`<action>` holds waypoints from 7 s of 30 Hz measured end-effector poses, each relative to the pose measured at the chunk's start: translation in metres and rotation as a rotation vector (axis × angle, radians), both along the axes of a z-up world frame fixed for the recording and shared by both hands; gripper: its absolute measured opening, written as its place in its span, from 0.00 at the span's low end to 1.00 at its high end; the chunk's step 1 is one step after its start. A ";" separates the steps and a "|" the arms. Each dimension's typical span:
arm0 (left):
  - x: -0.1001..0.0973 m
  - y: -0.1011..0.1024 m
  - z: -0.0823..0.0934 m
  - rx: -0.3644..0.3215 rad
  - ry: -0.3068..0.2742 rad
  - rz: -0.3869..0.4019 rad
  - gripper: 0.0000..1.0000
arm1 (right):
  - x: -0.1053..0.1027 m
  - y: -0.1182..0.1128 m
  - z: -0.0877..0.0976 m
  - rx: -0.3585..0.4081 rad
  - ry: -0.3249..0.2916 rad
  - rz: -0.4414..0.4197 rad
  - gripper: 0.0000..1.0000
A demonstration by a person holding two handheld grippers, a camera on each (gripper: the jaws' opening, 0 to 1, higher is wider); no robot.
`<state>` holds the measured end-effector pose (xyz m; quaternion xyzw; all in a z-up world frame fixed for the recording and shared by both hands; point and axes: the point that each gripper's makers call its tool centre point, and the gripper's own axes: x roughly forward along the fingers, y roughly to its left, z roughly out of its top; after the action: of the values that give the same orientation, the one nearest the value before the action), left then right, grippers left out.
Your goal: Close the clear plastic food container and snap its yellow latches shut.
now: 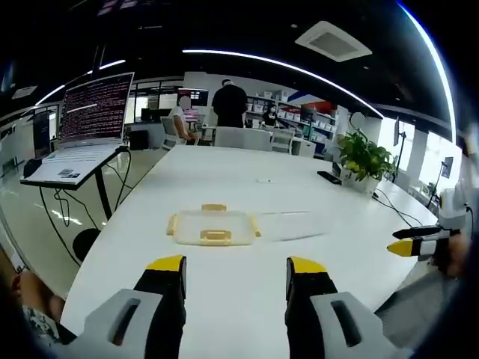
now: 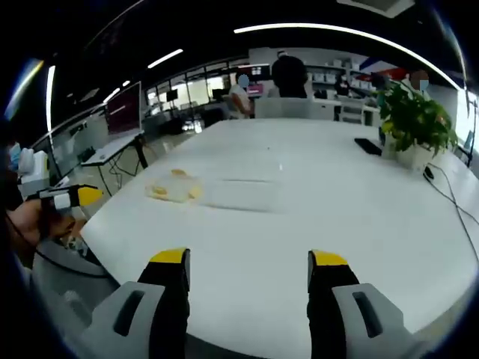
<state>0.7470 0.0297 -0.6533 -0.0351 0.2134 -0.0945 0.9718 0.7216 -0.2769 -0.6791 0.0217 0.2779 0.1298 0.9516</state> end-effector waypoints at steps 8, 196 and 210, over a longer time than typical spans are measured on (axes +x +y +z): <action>0.000 0.000 -0.001 0.002 0.005 -0.002 0.48 | 0.000 0.001 0.000 0.001 0.003 0.000 0.61; 0.191 0.065 -0.113 0.695 0.417 -1.361 0.50 | 0.213 0.216 -0.094 -0.552 0.286 1.333 0.56; 0.191 0.066 -0.125 0.699 0.446 -1.371 0.50 | 0.210 0.210 -0.111 -0.627 0.319 1.341 0.53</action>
<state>0.9379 0.0959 -0.7784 0.3922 0.3940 -0.5892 0.5863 0.9319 -0.0668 -0.7902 -0.4050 0.3896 0.5910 0.5787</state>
